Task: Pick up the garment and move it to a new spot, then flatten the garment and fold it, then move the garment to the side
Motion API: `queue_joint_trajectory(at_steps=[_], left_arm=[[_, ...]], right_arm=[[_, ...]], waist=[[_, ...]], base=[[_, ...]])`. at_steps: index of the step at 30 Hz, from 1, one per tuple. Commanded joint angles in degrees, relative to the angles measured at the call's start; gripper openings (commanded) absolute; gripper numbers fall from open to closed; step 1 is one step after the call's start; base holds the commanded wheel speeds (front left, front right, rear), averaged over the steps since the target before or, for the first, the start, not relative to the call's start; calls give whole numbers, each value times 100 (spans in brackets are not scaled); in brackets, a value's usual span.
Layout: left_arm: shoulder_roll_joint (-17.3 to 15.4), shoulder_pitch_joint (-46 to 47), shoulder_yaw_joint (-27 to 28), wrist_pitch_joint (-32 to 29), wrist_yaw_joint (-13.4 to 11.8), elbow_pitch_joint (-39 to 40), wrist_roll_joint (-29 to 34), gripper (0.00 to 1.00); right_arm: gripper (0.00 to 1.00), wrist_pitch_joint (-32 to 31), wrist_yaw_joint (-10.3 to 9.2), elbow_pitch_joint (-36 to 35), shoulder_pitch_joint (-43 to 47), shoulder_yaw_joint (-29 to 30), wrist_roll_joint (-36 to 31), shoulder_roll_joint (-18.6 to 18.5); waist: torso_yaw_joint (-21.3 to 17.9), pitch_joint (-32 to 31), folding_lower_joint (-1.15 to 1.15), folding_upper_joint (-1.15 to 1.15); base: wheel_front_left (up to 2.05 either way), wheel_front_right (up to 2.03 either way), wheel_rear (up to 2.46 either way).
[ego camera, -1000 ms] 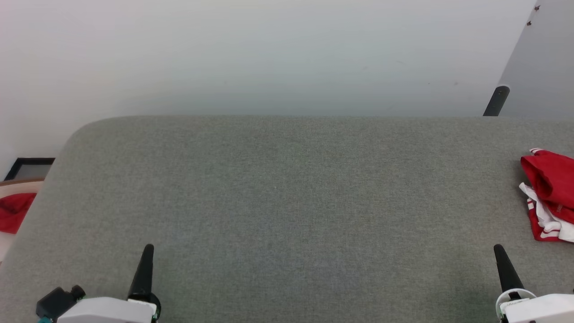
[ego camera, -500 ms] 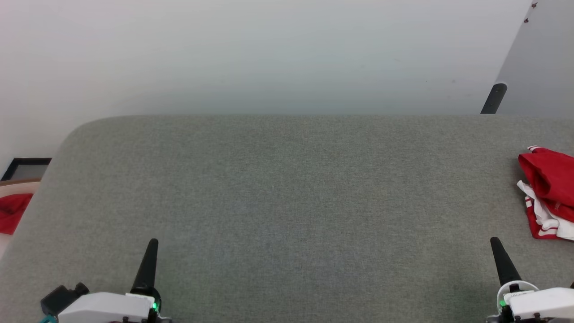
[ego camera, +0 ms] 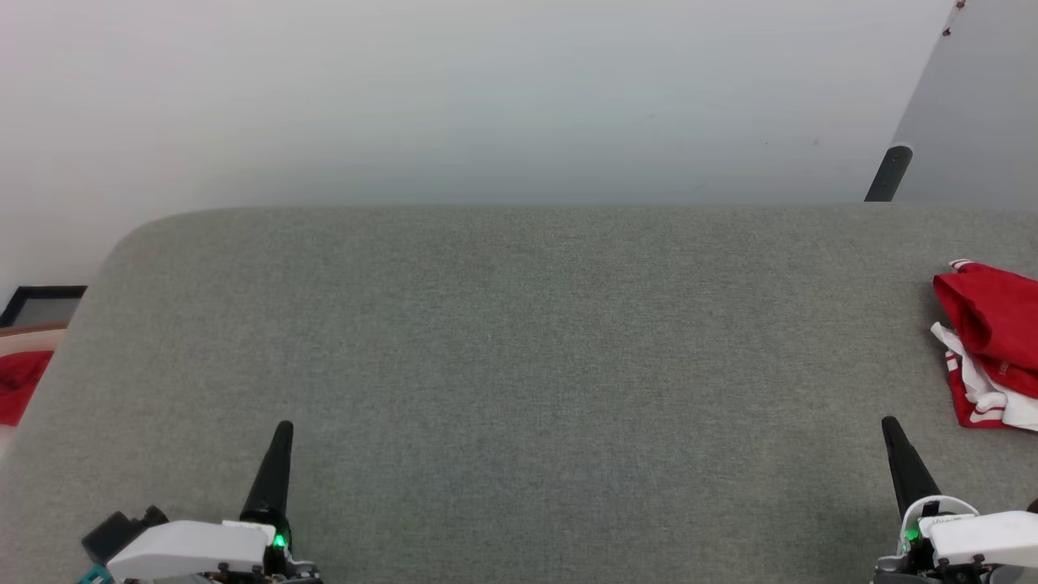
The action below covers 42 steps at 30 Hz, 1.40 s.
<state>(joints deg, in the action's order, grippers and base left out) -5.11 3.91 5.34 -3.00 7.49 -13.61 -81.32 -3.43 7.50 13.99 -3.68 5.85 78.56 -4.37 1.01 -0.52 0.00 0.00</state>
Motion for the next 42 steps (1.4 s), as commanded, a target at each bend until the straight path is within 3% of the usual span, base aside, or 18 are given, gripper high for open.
queue_joint_trajectory(at_steps=[1,33,42], left_arm=[[13,96,29,-39,0,12,-113,0],[239,265,138,-376,0,-49,-1119,0],[232,260,135,-376,0,-48,-1110,0]], right_arm=[[0,-38,-1,-24,-104,29,158,20],[0,-326,0,5,-307,77,1410,167],[0,-326,0,4,-270,75,1394,162]], waist=[[-6,4,0,0],[-100,69,0,0],[-101,70,0,0]], base=[[0,0,0],[0,0,0],[0,0,0]])
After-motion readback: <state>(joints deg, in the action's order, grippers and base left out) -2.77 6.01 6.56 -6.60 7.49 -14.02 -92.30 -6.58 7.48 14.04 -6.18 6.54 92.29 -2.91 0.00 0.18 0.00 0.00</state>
